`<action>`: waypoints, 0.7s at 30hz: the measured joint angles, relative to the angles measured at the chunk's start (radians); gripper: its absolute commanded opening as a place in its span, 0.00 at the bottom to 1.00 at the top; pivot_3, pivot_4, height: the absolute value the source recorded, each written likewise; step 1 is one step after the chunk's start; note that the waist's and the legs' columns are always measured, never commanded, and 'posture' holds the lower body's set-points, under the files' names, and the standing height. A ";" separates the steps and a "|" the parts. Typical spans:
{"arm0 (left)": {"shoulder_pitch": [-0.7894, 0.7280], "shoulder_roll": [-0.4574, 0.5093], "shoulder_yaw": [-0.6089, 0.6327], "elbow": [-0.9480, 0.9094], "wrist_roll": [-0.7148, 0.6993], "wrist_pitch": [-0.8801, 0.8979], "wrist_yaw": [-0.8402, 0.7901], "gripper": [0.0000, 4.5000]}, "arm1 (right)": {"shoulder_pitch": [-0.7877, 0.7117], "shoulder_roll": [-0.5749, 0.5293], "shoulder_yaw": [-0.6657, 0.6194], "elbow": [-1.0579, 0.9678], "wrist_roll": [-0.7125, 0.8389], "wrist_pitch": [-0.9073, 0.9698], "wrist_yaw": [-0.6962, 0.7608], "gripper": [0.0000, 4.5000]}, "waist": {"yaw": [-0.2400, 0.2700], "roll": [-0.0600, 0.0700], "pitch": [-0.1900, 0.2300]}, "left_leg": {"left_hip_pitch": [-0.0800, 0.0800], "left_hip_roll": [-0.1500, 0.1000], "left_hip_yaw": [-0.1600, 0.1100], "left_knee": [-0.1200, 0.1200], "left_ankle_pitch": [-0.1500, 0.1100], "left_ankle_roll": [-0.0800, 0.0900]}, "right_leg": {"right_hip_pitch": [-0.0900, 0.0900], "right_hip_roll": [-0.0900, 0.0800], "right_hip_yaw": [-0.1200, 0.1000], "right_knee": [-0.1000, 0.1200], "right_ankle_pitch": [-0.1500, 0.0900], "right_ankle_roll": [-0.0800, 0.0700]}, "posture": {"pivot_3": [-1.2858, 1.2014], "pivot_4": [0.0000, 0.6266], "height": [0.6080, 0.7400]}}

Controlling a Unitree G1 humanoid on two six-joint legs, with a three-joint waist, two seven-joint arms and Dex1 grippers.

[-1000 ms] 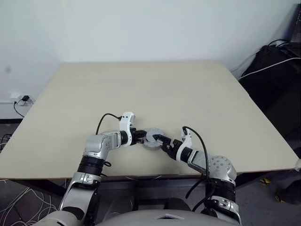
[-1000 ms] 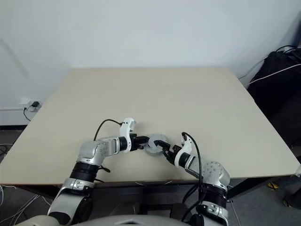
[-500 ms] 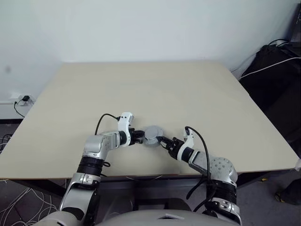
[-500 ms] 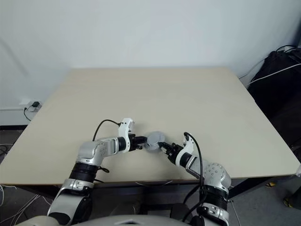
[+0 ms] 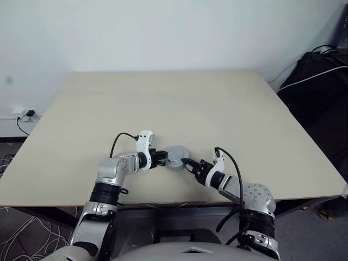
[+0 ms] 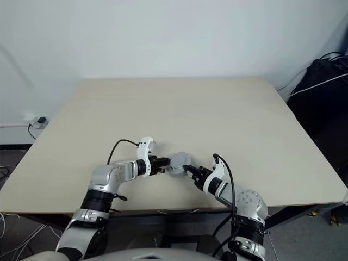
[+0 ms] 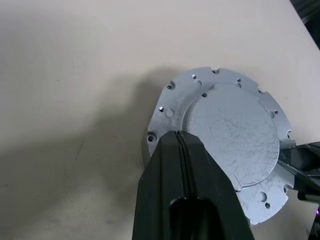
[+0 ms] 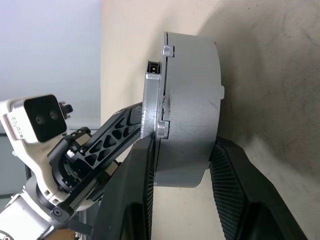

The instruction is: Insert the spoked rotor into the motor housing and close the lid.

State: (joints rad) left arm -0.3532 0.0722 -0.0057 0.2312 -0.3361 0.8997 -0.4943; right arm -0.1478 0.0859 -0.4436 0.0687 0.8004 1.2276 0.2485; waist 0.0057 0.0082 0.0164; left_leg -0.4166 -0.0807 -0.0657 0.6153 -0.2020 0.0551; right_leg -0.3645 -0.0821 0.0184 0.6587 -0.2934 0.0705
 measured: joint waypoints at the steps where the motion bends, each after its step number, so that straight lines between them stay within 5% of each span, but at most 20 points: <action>1: 0.019 -0.020 0.020 -0.015 -0.006 -0.011 0.020 0.00 | 0.000 0.000 0.001 -0.001 0.004 -0.002 -0.004 0.28 | 0.000 0.000 0.000 | -0.001 0.000 0.000 0.000 0.000 0.000 | -0.001 0.000 0.000 0.000 0.000 0.000 | 0.52 0.00 1.00; 8: 0.157 -0.137 0.130 -0.229 -0.099 -0.074 0.134 0.00 | 0.009 -0.003 0.007 -0.012 0.040 -0.003 -0.020 0.28 | -0.004 -0.001 0.001 | -0.013 0.000 0.000 0.001 0.000 -0.001 | -0.013 0.000 0.000 0.002 0.001 0.000 | 0.52 0.00 1.00; 14: 0.348 -0.137 0.103 -0.432 0.002 -0.307 0.295 0.00 | 0.017 -0.003 0.005 -0.017 0.066 -0.004 -0.039 0.28 | -0.005 0.000 0.000 | -0.013 0.000 0.001 0.001 0.000 -0.001 | -0.013 0.000 0.002 0.001 0.001 0.000 | 0.52 0.00 1.00; 21: 0.513 -0.141 0.203 -0.461 -0.459 -0.072 0.210 0.00 | 0.026 -0.001 -0.008 -0.029 0.121 0.003 -0.060 0.28 | -0.016 0.003 0.005 | -0.014 0.000 0.000 0.004 0.000 -0.001 | -0.013 0.001 0.000 0.002 -0.003 -0.007 | 0.52 0.00 1.00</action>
State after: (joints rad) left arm 0.1601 -0.0692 0.1978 -0.2295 -0.7951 0.8274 -0.2847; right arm -0.1219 0.0850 -0.4514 0.0397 0.9212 1.2304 0.1888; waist -0.0105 0.0109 0.0213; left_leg -0.4301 -0.0804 -0.0657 0.6193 -0.2024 0.0540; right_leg -0.3774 -0.0810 0.0186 0.6608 -0.2968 0.0636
